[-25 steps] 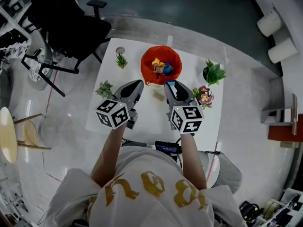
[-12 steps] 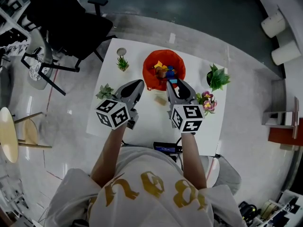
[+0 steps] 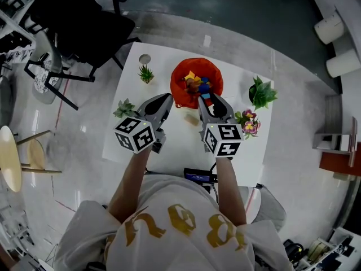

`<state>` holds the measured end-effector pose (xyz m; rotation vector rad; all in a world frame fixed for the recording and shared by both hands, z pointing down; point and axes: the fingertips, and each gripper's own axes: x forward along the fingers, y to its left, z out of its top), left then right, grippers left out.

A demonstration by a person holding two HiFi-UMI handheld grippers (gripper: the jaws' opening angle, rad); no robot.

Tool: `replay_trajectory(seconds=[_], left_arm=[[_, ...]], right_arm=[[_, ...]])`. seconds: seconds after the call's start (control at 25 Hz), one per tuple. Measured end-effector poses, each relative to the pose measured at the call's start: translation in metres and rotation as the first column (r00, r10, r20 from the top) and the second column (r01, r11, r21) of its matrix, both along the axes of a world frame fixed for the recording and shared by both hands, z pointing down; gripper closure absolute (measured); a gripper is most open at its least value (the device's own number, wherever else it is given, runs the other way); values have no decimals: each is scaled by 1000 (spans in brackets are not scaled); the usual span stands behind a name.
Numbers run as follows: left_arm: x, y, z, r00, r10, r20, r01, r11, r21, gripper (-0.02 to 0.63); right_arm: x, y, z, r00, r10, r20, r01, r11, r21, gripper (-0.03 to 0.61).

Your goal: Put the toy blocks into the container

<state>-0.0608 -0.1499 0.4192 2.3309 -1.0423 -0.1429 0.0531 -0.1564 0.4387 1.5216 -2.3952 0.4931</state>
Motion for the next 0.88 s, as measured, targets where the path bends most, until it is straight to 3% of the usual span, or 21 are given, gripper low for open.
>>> replay_trajectory(seconds=[0.04,0.88], left_arm=[[1,0,0,1000,4,0,-4,1000,0,614],[-1,26,-4,1000,15,2,-15,1000,10,614]], right_arm=[[-1,0,0,1000,-3,-1,3,1000,1,380],[-7,31,2,999,-25,-22,25,1000,-13,391]])
